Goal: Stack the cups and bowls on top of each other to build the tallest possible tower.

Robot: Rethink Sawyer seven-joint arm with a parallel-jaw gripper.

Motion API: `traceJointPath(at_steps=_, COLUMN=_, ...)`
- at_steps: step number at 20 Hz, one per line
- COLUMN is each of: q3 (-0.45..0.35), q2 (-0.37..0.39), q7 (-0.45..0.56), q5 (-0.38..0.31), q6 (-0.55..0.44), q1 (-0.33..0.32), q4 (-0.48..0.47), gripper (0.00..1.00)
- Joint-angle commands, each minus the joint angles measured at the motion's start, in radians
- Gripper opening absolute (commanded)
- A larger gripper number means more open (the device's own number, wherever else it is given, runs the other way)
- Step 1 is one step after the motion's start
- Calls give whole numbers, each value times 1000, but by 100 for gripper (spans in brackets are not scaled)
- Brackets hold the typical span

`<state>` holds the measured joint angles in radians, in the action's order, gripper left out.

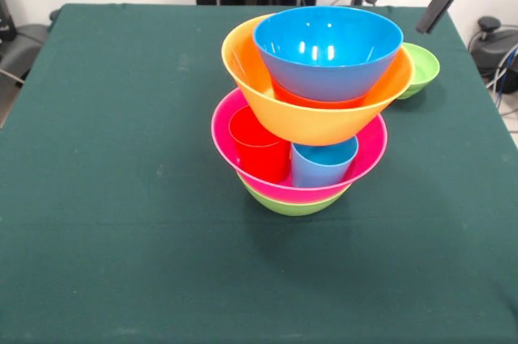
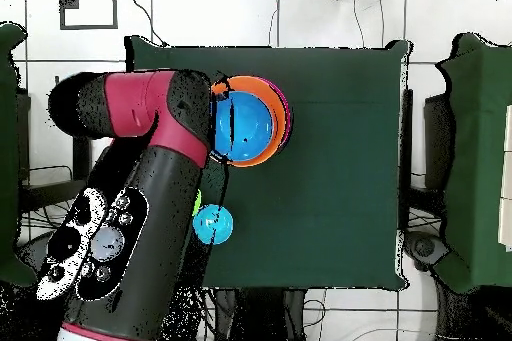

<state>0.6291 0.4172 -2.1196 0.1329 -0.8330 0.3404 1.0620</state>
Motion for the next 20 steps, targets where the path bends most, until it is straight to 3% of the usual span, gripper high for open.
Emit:
traceJointPath(at_steps=1, q3=-92, q2=-9, q7=-132, q5=18, q6=-145, q1=-9, q4=7, gripper=100)
traceJointPath(at_steps=10, q3=-131, q2=-24, q7=-155, q5=60, q6=-112, q1=-12, q4=17, gripper=100)
traceJointPath(at_steps=20, q3=-120, q2=-38, q7=-184, q5=97, q6=-90, q1=9, q4=31, gripper=100)
